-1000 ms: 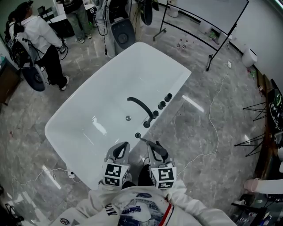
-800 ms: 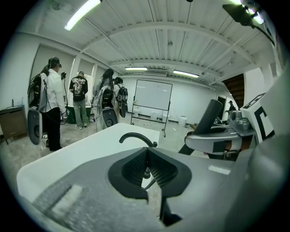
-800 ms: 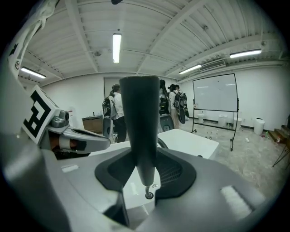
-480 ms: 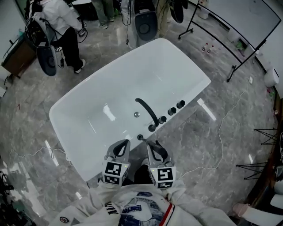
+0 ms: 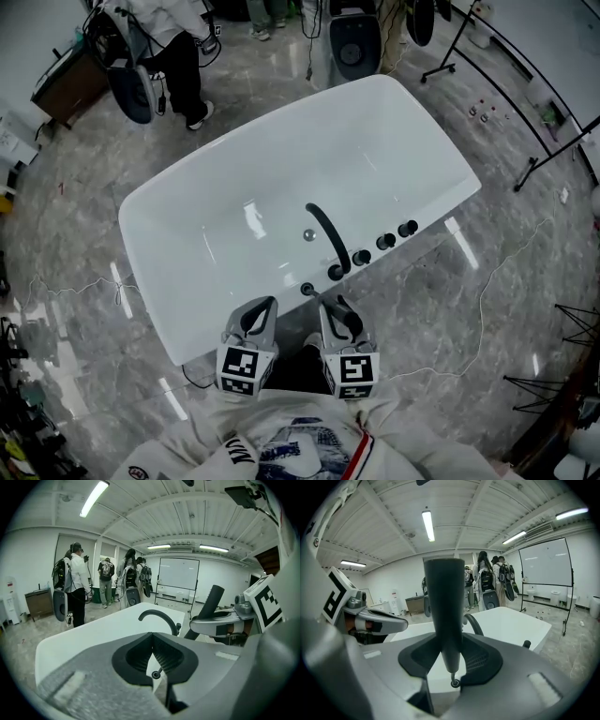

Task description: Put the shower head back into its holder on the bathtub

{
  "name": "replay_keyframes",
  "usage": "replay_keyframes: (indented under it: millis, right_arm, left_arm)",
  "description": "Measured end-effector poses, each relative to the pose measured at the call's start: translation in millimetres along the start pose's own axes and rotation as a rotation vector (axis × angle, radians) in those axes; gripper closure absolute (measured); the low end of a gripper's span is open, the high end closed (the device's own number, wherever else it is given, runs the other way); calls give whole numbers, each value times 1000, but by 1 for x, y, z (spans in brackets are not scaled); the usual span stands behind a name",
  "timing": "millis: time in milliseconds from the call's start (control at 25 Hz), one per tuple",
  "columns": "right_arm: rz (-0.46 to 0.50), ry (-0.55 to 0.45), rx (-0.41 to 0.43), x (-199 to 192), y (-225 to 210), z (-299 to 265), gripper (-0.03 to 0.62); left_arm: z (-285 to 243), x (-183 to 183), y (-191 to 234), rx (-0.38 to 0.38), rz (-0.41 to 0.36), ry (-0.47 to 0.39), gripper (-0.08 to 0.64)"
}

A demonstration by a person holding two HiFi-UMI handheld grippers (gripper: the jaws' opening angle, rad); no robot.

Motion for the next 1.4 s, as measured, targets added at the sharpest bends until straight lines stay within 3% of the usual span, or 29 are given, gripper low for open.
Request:
replay_keyframes:
  millis: [920, 1160, 1400]
  right_arm:
    - [9, 66, -73, -49, 1, -39, 456]
    - [-16, 63, -106, -60, -5, -47, 456]
    - [-22, 61, -114, -67, -6, -51, 456]
  left_arm:
    - [-48, -47, 17, -70, 3, 1, 560]
    - [-61, -58, 12, -87, -52, -5, 560]
    - [-73, -69, 5, -103, -24, 1, 560]
Point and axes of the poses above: the fingertips, and each gripper's own axes: z backward along the fingers, y to its left, x out of its top, the point moved 3 cm from there along z, backward along the fingers, and after that the axes turned 10 degrees about -z, right-handed, at the moved point
